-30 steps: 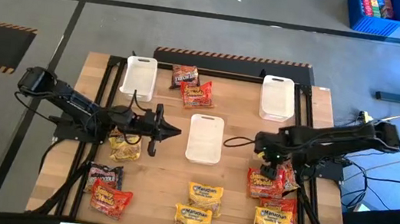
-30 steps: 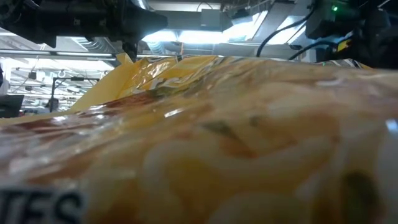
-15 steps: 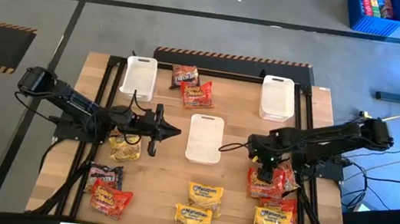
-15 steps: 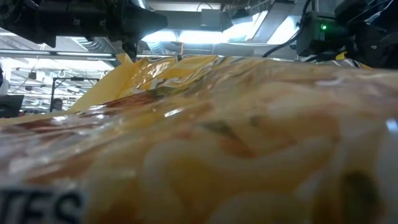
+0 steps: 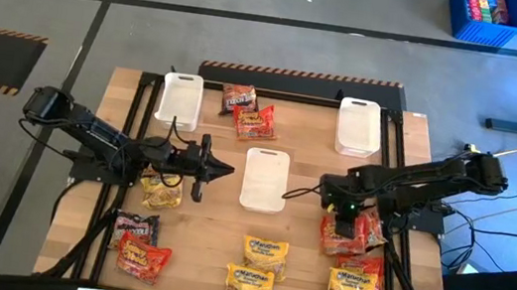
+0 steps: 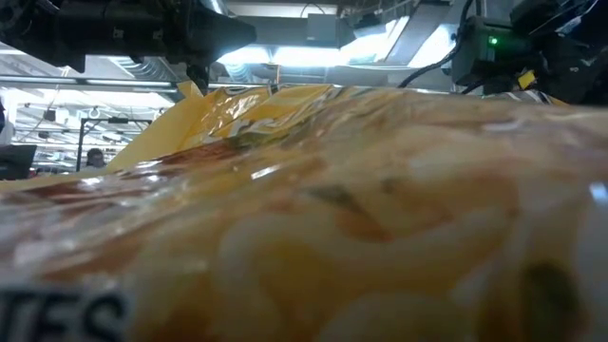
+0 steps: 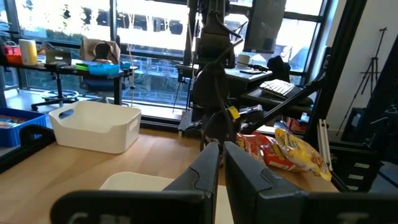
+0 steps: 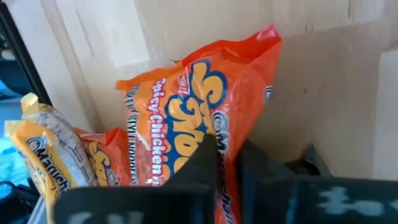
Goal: Sort Maruchan noodles
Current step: Put the orange noodle pack into the white right bin
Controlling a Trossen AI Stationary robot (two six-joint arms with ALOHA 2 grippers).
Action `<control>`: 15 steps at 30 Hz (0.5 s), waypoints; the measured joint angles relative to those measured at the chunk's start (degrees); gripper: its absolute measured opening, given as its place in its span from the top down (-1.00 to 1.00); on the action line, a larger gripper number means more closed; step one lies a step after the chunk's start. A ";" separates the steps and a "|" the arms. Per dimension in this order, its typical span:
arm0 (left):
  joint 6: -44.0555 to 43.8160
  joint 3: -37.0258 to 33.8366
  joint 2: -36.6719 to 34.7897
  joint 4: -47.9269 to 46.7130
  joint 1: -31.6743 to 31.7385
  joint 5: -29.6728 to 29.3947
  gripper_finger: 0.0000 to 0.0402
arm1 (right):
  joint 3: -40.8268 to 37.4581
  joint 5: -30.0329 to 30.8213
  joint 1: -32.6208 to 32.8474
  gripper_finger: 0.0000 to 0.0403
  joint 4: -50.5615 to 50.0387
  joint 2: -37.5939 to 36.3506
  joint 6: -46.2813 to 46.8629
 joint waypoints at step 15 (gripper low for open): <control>0.22 0.00 0.00 0.00 0.01 -0.02 0.90 | 14.71 6.62 0.10 1.00 -9.79 -0.17 -6.15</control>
